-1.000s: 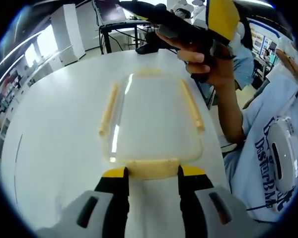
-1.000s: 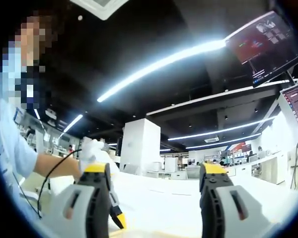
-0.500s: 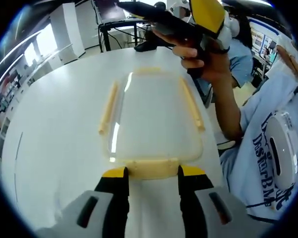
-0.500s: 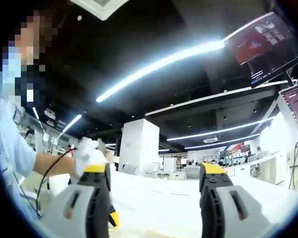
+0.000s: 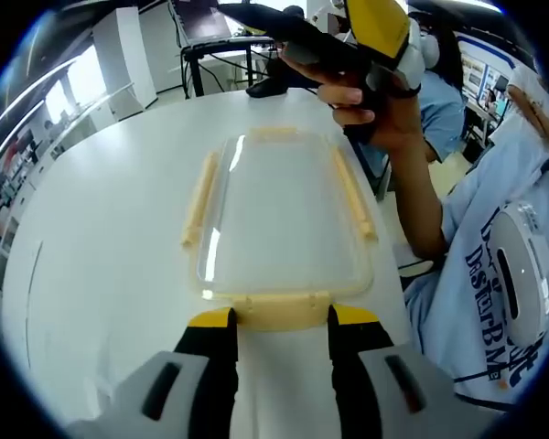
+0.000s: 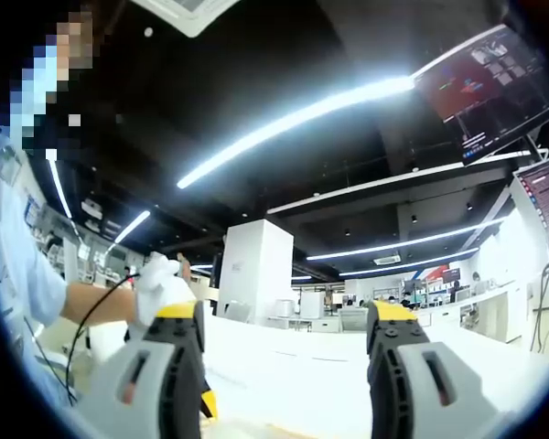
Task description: Snap each plastic latch of the storage box into its locked position after aligning the lid with the box until every specified latch is closed and the lid sits flush.
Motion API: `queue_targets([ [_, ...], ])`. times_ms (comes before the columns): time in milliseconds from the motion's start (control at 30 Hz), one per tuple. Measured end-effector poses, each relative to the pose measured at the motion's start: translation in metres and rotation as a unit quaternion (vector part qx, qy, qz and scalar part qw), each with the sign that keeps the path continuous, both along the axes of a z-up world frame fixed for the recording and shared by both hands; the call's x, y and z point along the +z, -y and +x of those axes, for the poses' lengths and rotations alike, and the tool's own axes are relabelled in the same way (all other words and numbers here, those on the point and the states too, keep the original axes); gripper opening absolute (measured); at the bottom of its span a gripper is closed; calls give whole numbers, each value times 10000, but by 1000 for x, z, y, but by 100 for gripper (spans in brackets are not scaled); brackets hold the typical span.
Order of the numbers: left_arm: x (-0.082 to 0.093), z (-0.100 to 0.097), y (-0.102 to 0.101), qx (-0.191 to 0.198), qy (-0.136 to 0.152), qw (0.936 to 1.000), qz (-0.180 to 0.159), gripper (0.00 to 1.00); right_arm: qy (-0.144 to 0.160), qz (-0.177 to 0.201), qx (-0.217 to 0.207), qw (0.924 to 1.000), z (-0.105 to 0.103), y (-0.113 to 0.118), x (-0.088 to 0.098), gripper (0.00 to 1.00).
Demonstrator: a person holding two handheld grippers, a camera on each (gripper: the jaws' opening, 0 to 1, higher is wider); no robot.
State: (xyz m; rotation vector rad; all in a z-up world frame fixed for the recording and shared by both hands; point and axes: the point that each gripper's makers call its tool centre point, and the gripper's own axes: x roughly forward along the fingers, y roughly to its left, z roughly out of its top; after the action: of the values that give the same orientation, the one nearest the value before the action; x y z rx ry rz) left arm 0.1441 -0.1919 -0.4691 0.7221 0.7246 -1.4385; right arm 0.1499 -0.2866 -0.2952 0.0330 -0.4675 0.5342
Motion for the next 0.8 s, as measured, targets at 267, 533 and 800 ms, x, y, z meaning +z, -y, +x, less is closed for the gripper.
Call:
queue_targets([
  [267,-1,-1,-1,-19,20,10000,25,38,29,3,-27,10000,-1,4,1,71],
  [533,-1,-1,-1,-24,31,10000,25,38,91,8,-29,10000,-3,6,3,71],
  [800,-2,-3,-2,-42,41,10000,53,38,116,-46,-46,9999,-2,6,2,70],
])
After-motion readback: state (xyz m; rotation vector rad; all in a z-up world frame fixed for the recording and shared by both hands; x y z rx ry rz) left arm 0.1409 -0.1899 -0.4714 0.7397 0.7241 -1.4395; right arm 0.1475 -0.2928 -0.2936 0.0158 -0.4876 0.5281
